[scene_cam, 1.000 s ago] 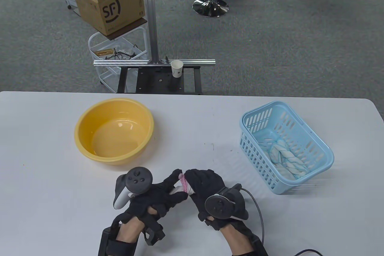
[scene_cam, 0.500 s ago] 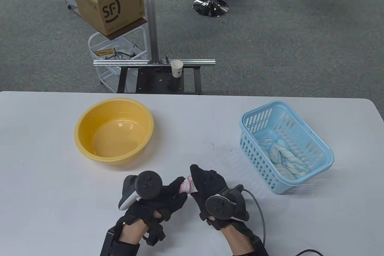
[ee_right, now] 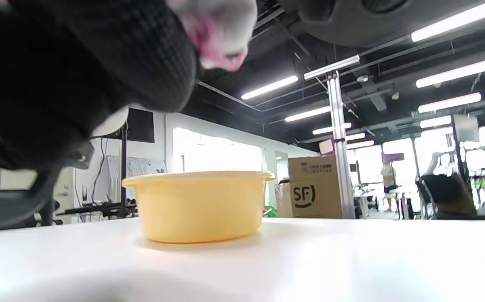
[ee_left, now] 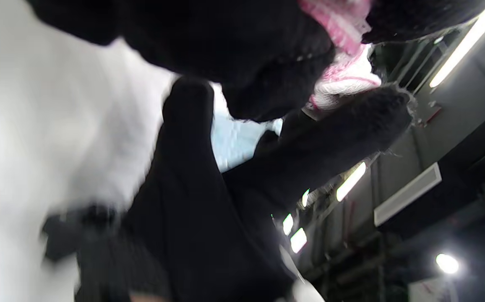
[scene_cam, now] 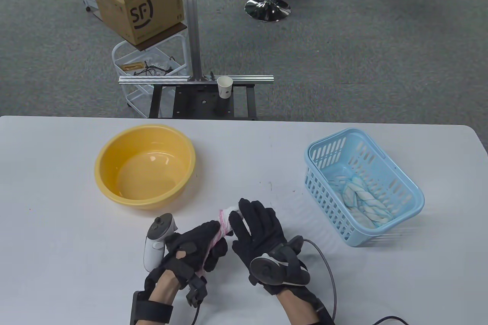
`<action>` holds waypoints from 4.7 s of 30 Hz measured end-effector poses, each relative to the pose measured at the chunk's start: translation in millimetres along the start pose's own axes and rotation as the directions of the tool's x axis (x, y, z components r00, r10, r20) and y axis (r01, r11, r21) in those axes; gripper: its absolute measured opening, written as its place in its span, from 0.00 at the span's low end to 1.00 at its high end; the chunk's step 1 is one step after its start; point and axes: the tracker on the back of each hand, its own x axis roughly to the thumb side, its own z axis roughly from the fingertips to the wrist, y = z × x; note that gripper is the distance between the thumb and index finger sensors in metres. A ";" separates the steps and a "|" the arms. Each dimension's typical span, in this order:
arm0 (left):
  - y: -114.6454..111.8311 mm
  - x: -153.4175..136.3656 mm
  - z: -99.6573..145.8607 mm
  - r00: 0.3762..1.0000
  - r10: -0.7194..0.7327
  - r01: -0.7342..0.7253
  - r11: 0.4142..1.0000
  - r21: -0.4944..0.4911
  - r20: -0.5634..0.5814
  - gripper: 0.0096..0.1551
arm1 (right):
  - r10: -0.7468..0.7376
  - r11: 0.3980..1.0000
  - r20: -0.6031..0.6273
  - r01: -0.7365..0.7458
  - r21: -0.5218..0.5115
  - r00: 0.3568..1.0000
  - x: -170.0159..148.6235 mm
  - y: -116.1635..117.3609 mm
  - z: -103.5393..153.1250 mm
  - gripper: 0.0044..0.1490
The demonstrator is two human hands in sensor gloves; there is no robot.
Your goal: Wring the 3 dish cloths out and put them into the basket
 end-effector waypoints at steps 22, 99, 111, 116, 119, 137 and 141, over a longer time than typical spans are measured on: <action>-32.1 26.7 1.4 0.580 -0.795 0.803 0.594 -0.035 -0.180 0.35 | 0.085 0.987 0.118 -0.067 -0.146 0.989 4.5 -12.3 0.0 0.37; -20.6 40.7 24.0 0.022 -0.940 0.921 -0.114 0.372 -0.341 0.59 | -0.064 0.988 -0.632 -0.041 -0.150 0.772 -114.9 -111.6 11.3 0.47; -18.3 35.5 20.2 0.048 -0.940 0.935 -0.077 0.346 -0.337 0.57 | -0.054 0.998 -0.925 0.049 -0.038 0.377 -190.6 -106.4 64.1 0.55; -17.3 34.2 19.9 0.054 -0.938 0.940 -0.068 0.335 -0.341 0.57 | -0.037 0.998 -0.938 0.056 -0.019 0.345 -195.7 -101.2 76.1 0.55; -17.5 34.2 20.2 0.053 -0.938 0.942 -0.067 0.329 -0.342 0.57 | -0.059 0.997 -0.940 0.059 -0.042 0.337 -196.6 -103.5 77.3 0.53; -11.3 36.9 24.4 0.058 -0.922 0.928 -0.092 0.361 -0.383 0.57 | 0.001 0.994 -0.673 -0.077 -0.083 0.740 -124.9 -97.7 20.8 0.51; -7.7 38.5 26.8 0.061 -0.914 0.922 -0.102 0.373 -0.401 0.57 | -0.012 0.995 -0.606 -0.054 -0.090 0.795 -105.3 -80.9 9.2 0.51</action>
